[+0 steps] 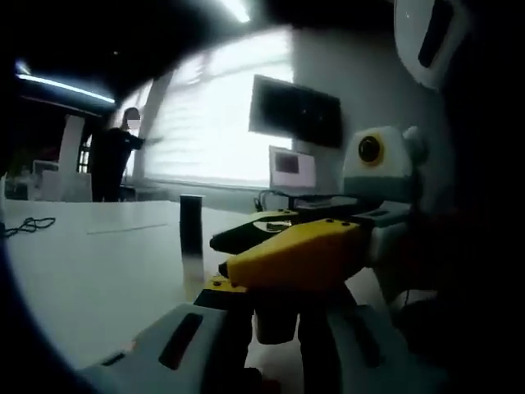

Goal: Pick up cosmetic bottle twist off cap place on table pick up cap screw tight cap place on table

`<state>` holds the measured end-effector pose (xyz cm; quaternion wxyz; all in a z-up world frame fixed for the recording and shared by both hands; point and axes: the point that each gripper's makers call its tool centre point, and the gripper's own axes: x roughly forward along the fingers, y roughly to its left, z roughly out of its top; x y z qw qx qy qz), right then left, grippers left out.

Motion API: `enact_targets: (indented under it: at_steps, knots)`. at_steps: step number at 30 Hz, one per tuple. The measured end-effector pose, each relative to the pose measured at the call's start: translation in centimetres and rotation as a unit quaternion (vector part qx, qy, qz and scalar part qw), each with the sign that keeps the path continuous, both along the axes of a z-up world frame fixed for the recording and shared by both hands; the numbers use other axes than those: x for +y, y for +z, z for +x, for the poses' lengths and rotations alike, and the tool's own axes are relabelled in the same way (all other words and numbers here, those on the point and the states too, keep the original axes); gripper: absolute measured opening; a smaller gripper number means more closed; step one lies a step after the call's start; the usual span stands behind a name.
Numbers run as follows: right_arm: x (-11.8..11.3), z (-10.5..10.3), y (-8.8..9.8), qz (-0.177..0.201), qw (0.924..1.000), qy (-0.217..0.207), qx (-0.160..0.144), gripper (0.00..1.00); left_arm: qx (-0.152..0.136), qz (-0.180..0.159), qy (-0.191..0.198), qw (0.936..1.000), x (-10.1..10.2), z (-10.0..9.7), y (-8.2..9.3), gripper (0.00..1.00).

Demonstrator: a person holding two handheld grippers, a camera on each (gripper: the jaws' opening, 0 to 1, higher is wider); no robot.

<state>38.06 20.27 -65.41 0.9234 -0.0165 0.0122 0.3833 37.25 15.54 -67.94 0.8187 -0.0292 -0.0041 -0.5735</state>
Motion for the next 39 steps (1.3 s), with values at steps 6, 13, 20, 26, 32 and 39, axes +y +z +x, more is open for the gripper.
enact_targets:
  at_steps: [6,13,20,26,32,39]
  knots:
    - [0.3,-0.5,0.2,0.002,0.9996,0.029,-0.005,0.11,-0.013,0.004,-0.021,0.9997,0.0,-0.5,0.2,0.1]
    - [0.5,-0.7,0.5,0.008,0.9989,0.047,-0.005,0.12,-0.006,0.006,-0.036,0.9993,-0.1,-0.9,0.4,0.1]
    - [0.8,-1.5,0.6,0.02,0.9956,0.092,0.001,0.12,-0.003,0.014,-0.052,0.9985,-0.1,-1.6,0.4,0.1]
    - [0.9,-1.8,0.4,0.016,0.9917,0.128,-0.002,0.12,-0.004,0.022,-0.055,0.9983,-0.1,-1.8,0.1,0.1]
    - [1.1,-2.4,1.0,0.015,0.9823,0.186,-0.004,0.12,-0.016,0.02,-0.064,0.9976,-0.3,-2.1,0.7,0.1]
    - [1.3,-3.5,1.7,0.015,0.9697,0.243,-0.023,0.12,-0.014,0.015,-0.085,0.9962,-0.4,-2.7,1.4,0.1]
